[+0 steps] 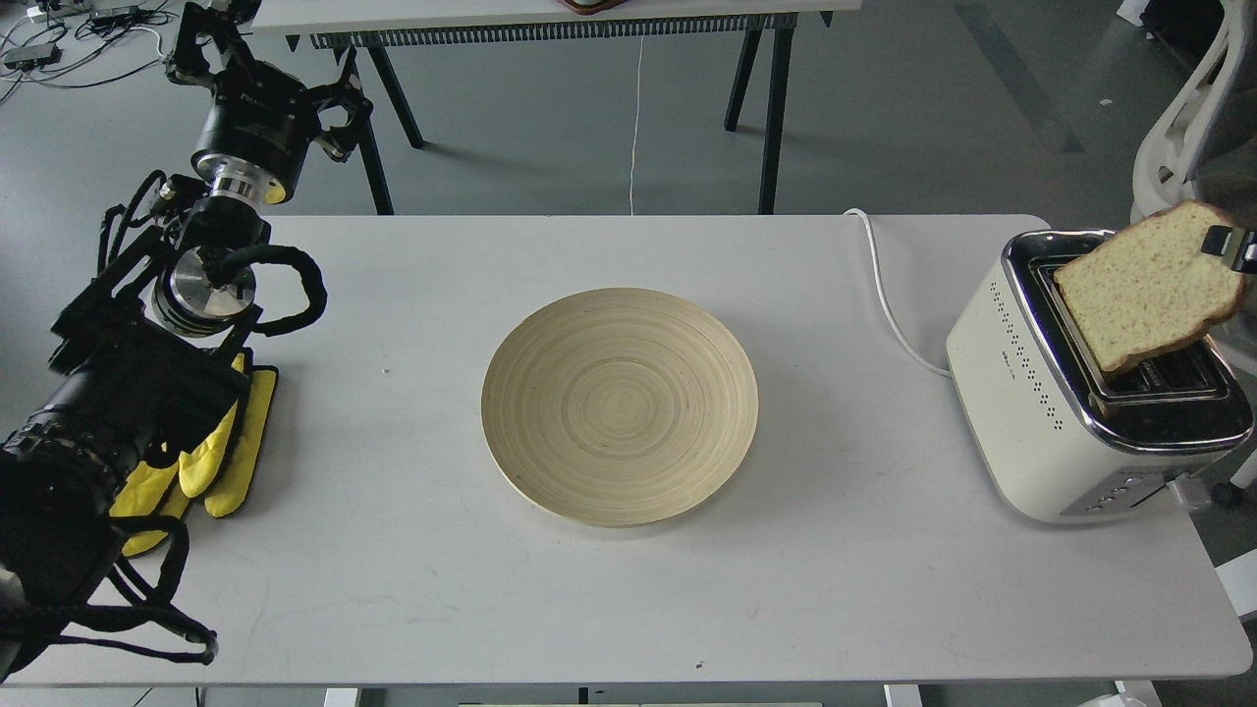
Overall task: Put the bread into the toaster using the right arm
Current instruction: 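Lower the held bread slice down into the toaster slot, then open the right gripper and release the bread in the slot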
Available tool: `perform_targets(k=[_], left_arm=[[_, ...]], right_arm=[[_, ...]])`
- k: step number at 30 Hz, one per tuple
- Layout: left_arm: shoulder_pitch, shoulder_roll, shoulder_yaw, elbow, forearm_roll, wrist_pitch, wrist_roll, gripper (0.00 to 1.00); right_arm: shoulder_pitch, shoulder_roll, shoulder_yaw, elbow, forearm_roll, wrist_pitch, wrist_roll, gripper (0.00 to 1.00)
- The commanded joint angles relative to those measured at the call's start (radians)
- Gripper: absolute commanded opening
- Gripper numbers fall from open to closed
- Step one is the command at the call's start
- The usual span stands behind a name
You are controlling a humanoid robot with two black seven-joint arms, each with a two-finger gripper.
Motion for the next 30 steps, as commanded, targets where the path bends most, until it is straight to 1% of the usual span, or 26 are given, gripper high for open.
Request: perform_targets(k=[1, 6, 9, 13, 14, 15, 18, 19, 21, 22, 25, 26, 29, 30], left_arm=[[0.000, 0.000, 0.000, 0.000, 0.000, 0.000, 0.000, 1.00], [0.000, 0.000, 0.000, 0.000, 0.000, 0.000, -0.002, 1.00], [0.000, -0.002, 0.000, 0.000, 0.000, 0.000, -0.002, 1.00], [0.000, 0.000, 0.000, 0.000, 0.000, 0.000, -0.002, 1.00], [0.000, -0.002, 0.000, 0.000, 0.000, 0.000, -0.002, 1.00], [0.000, -0.002, 0.000, 0.000, 0.000, 0.000, -0.002, 1.00], [0.000, -0.002, 0.000, 0.000, 0.000, 0.000, -0.002, 1.00], [0.000, -0.002, 0.000, 0.000, 0.000, 0.000, -0.002, 1.00], [0.000, -0.002, 0.000, 0.000, 0.000, 0.000, -0.002, 1.00], [0.000, -0.002, 0.000, 0.000, 0.000, 0.000, -0.002, 1.00], [0.000, -0.002, 0.000, 0.000, 0.000, 0.000, -0.002, 1.00], [0.000, -0.002, 0.000, 0.000, 0.000, 0.000, -0.002, 1.00], [0.000, -0.002, 0.000, 0.000, 0.000, 0.000, 0.000, 1.00], [0.000, -0.002, 0.000, 0.000, 0.000, 0.000, 0.000, 1.00]], right_arm=[[-0.008, 0.039, -0.004, -0.030, -0.003, 0.000, 0.000, 0.00], [-0.022, 0.054, -0.002, -0.049, -0.003, 0.000, 0.001, 0.01], [-0.042, 0.074, -0.004, -0.052, -0.003, 0.000, 0.001, 0.04], [-0.043, 0.079, -0.001, -0.052, -0.001, 0.000, 0.000, 0.22], [-0.043, 0.080, -0.001, -0.052, 0.000, 0.000, 0.000, 0.25], [-0.043, 0.080, 0.001, -0.052, 0.002, -0.002, 0.000, 0.31], [-0.029, 0.082, 0.007, -0.050, 0.008, -0.002, 0.001, 0.53], [-0.023, 0.082, 0.011, -0.050, 0.014, -0.002, 0.001, 0.63], [-0.013, 0.080, 0.019, -0.050, 0.037, -0.003, 0.003, 0.87], [-0.005, 0.080, 0.028, -0.052, 0.054, -0.003, 0.006, 0.96], [0.003, 0.085, 0.077, -0.082, 0.124, -0.044, 0.015, 0.96], [0.003, 0.094, 0.102, -0.111, 0.170, -0.069, 0.027, 0.96], [0.000, 0.157, 0.148, -0.170, 0.331, -0.098, 0.096, 0.96], [0.000, 0.171, 0.157, -0.183, 0.385, -0.104, 0.110, 0.96]])
